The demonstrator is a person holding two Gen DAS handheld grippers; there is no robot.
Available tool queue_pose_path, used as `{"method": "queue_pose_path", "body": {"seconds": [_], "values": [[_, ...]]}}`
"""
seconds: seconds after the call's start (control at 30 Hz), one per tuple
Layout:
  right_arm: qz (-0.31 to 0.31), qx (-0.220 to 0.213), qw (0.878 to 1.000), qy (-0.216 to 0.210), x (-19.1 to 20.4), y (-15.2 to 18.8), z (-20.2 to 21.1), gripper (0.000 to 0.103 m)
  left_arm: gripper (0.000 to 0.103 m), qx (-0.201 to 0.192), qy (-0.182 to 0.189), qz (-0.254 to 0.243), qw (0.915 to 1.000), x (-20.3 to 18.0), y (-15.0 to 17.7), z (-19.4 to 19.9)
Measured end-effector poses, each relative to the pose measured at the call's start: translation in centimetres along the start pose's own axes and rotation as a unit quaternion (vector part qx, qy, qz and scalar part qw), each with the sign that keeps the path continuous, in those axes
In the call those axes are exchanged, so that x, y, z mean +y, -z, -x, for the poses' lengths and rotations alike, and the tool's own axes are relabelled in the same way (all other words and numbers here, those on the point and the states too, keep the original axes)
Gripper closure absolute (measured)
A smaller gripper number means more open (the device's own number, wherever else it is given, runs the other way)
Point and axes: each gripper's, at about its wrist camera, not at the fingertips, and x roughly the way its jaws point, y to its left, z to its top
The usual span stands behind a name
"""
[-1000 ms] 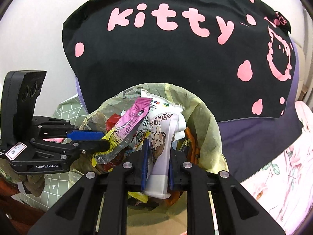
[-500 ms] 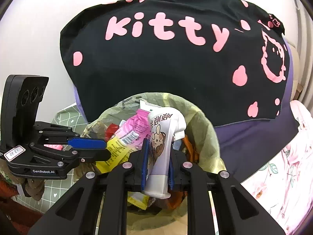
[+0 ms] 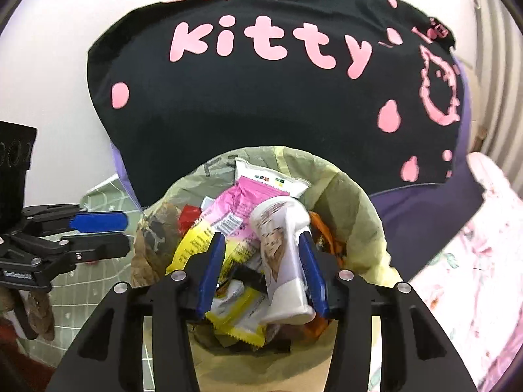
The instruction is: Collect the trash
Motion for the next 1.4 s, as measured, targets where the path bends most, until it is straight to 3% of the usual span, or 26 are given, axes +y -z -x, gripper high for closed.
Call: {"method": "queue_pose_path", "body": {"seconds": [0.13, 0.2, 0.3, 0.4, 0.53, 0.6, 0.77, 0.87, 0.9, 1.0, 1.3, 1.4], "values": [[-0.014, -0.012, 0.999, 0.045, 1.5, 1.2, 1.7, 0.052, 0.042, -0.009, 0.017, 0.023, 0.9995, 1.1, 2.1, 1.1], [-0.023, -0.017, 0.998, 0.057, 1.9, 1.8, 2.4, 0.052, 0.035, -0.019, 0.000, 0.034, 0.9992, 1.6, 3.4, 1.9], [-0.031, -0.022, 0.997, 0.067, 2.6, 2.9, 3.5, 0.052, 0.035, -0.041, -0.038, 0.041, 0.9976, 2.1, 5.2, 3.4], [-0.035, -0.025, 0.998, 0.055, 3.1, 3.5, 4.4, 0.052, 0.035, -0.058, -0.093, 0.050, 0.9928, 2.3, 7.0, 5.6], [-0.037, -0.028, 0.999, 0.012, 4.4, 4.0, 5.8, 0.052, 0.035, -0.079, -0.138, 0.064, 0.9852, 1.5, 9.7, 8.8], [-0.027, -0.040, 0.999, -0.018, 5.4, 4.3, 6.9, 0.052, 0.035, -0.098, -0.179, 0.072, 0.9763, 0.7, 11.3, 10.8], [0.026, -0.060, 0.996, -0.066, 8.4, 5.8, 9.3, 0.052, 0.036, -0.138, -0.275, 0.117, 0.9442, -1.8, 14.9, 15.7], [0.059, -0.068, 0.992, -0.085, 10.1, 7.3, 10.3, 0.052, 0.036, -0.153, -0.341, 0.116, 0.9201, -3.8, 17.1, 18.0], [0.064, -0.066, 0.992, -0.091, 10.5, 7.6, 10.4, 0.052, 0.036, -0.159, -0.373, 0.120, 0.9062, -4.6, 18.0, 18.6], [0.081, -0.066, 0.987, -0.119, 11.7, 9.2, 11.2, 0.052, 0.036, -0.168, -0.420, 0.131, 0.8820, -6.2, 20.3, 19.9], [0.124, -0.061, 0.981, -0.139, 14.9, 13.1, 12.8, 0.052, 0.036, -0.151, -0.440, 0.171, 0.8686, -8.6, 24.0, 21.0], [0.124, -0.065, 0.979, -0.148, 15.3, 13.8, 13.5, 0.052, 0.036, -0.151, -0.442, 0.169, 0.8678, -9.2, 24.3, 21.0]]}}
